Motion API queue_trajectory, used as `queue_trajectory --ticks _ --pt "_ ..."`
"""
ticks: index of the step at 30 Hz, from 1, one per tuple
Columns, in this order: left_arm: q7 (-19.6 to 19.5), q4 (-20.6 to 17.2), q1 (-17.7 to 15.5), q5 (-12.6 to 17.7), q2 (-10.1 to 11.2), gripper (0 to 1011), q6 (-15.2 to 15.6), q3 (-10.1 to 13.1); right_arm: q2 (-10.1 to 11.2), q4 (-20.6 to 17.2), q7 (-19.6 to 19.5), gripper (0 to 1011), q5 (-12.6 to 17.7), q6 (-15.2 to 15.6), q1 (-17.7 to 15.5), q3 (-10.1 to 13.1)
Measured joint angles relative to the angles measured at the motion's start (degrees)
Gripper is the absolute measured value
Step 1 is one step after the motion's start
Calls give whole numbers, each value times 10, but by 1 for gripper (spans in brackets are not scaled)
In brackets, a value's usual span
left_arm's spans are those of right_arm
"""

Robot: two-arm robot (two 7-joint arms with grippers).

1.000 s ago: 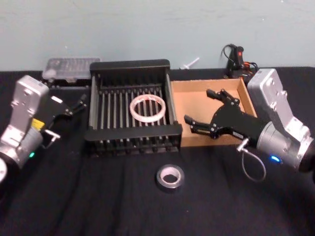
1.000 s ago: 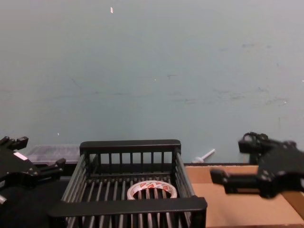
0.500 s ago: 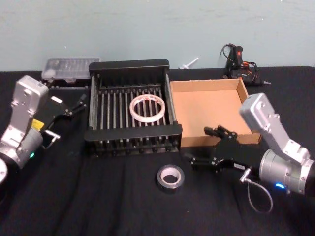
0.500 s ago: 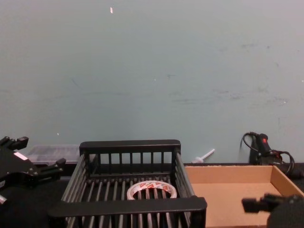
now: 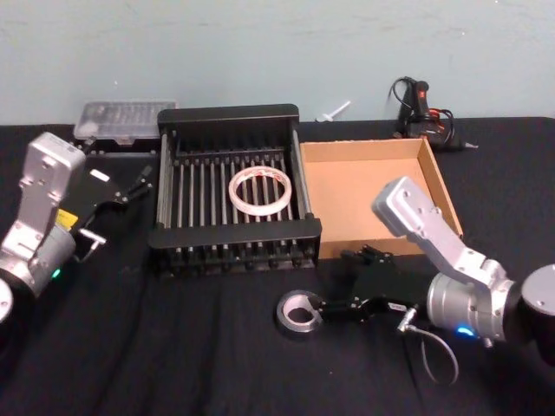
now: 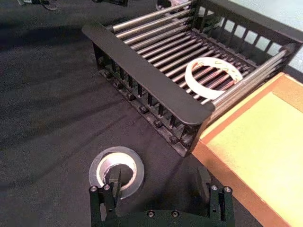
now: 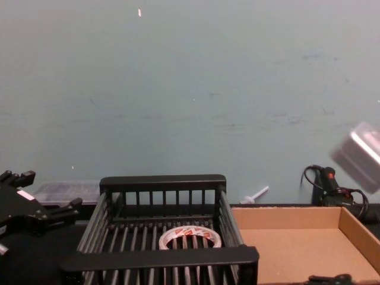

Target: Pick up the white tape and place it into the black box , Pick up the silver tape and place it into the brown box.

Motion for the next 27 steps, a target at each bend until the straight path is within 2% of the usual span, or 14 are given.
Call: queue_trajectory --ticks 14,27 --pt "0 0 0 0 0 1001 0 0 -29 42 7 1002 -21 25 46 -34" --pt "0 0 0 0 0 1001 0 0 -46 71 14 1002 -31 31 66 -46"
